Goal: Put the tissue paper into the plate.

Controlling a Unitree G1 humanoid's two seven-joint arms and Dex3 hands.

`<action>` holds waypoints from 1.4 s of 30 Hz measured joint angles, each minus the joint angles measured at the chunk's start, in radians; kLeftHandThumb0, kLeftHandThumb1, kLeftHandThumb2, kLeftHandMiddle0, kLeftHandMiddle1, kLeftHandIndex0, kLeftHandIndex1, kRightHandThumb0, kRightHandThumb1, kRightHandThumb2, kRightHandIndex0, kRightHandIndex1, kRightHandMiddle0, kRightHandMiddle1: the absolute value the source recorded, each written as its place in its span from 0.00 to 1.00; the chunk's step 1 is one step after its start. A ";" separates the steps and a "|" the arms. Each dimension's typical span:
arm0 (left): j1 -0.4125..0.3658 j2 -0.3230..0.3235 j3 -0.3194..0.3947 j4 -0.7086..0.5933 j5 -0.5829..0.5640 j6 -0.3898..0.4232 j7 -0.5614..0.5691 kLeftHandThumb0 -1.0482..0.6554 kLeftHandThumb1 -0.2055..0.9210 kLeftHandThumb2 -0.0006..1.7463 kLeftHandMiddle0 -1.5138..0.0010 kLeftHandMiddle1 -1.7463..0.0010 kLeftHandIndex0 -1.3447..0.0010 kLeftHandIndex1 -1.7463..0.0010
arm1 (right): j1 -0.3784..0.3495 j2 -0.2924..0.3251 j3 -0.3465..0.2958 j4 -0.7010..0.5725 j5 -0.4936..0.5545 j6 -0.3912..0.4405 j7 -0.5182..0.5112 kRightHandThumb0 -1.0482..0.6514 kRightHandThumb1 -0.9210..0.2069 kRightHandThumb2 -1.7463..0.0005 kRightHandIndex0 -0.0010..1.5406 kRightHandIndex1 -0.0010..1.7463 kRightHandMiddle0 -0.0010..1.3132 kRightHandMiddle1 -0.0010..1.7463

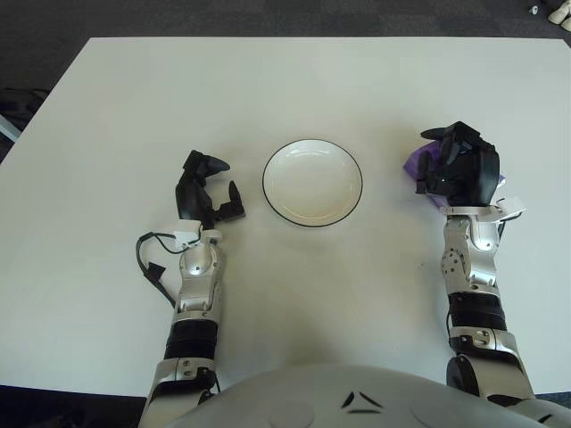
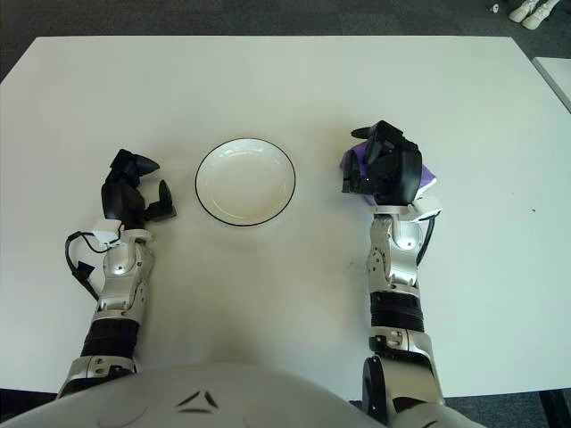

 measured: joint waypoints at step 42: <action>0.015 -0.011 -0.008 -0.015 0.018 0.017 0.001 0.61 0.23 0.93 0.53 0.00 0.50 0.01 | 0.042 -0.738 -0.029 -0.122 -0.759 -0.211 0.021 0.00 0.12 0.67 0.00 0.00 0.00 0.00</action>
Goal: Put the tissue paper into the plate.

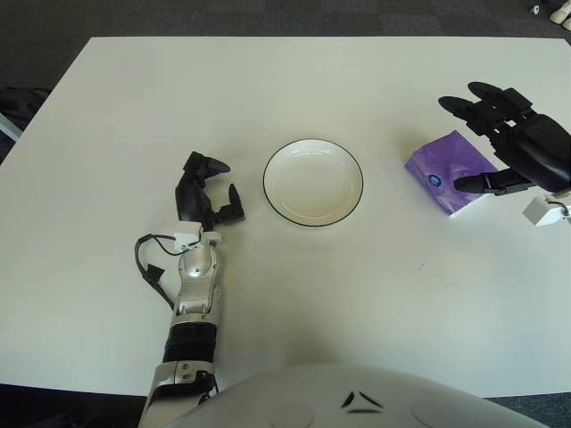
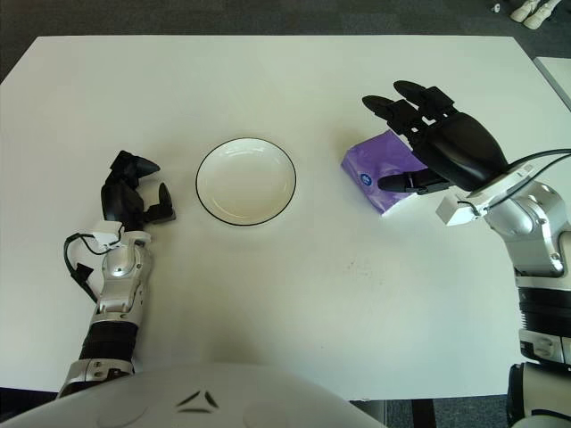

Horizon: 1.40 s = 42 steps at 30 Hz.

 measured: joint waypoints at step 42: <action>0.000 -0.002 -0.002 -0.001 0.008 0.000 0.005 0.61 0.19 0.95 0.50 0.00 0.48 0.02 | -0.124 -0.218 0.237 0.112 -0.039 -0.153 0.175 0.00 0.12 0.71 0.00 0.00 0.00 0.00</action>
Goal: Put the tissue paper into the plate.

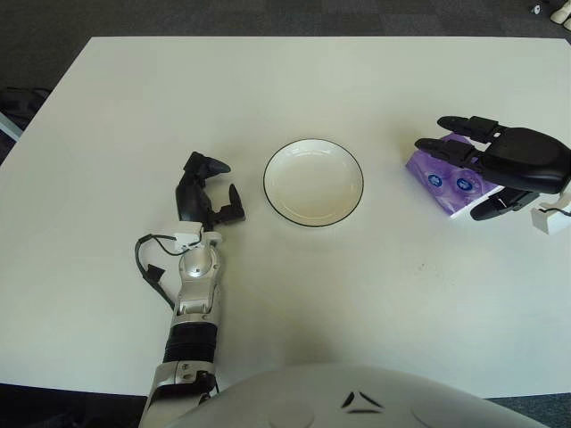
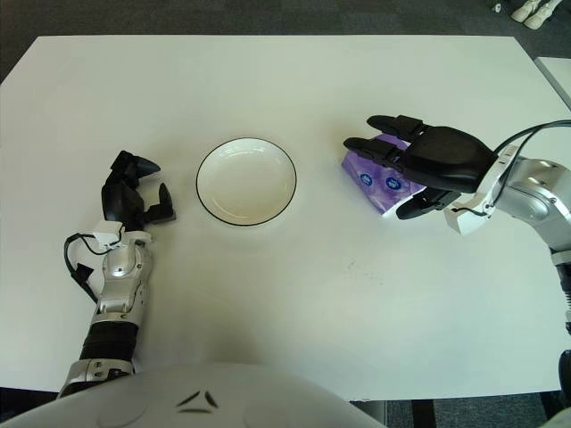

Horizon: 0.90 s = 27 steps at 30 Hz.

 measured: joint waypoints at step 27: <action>0.001 0.003 0.007 0.003 -0.023 -0.017 -0.013 0.61 0.25 0.92 0.52 0.00 0.53 0.00 | -0.001 0.005 0.060 0.006 0.041 0.022 0.078 0.00 0.14 0.74 0.00 0.00 0.00 0.00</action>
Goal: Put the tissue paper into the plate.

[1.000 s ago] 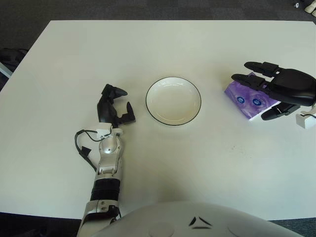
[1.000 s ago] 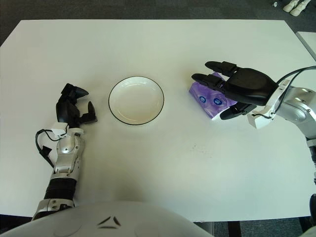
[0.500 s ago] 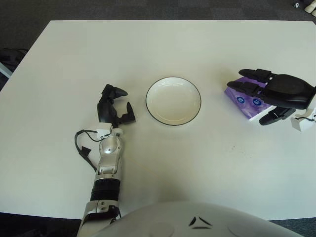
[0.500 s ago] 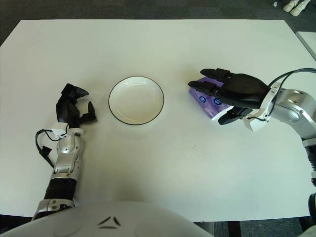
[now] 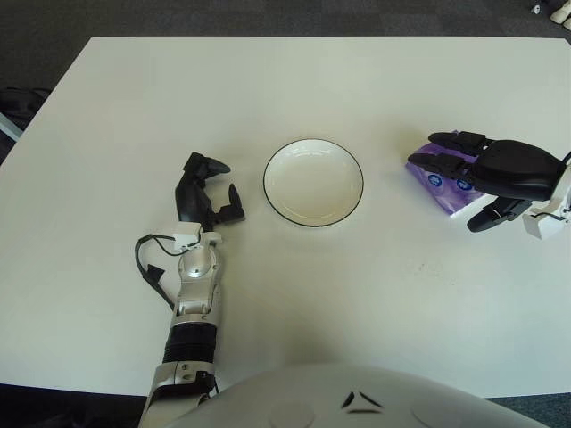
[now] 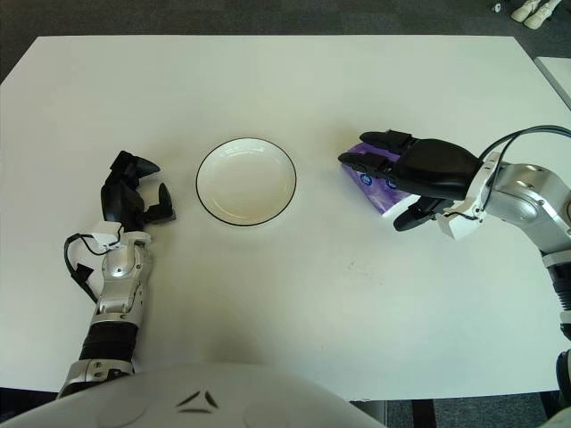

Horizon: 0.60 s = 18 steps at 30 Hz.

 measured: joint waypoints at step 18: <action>0.003 0.009 0.001 -0.005 0.006 0.010 0.009 0.61 0.30 0.88 0.56 0.00 0.55 0.00 | -0.137 0.117 0.147 0.278 -0.207 -0.034 -0.243 0.00 0.18 0.75 0.00 0.00 0.00 0.00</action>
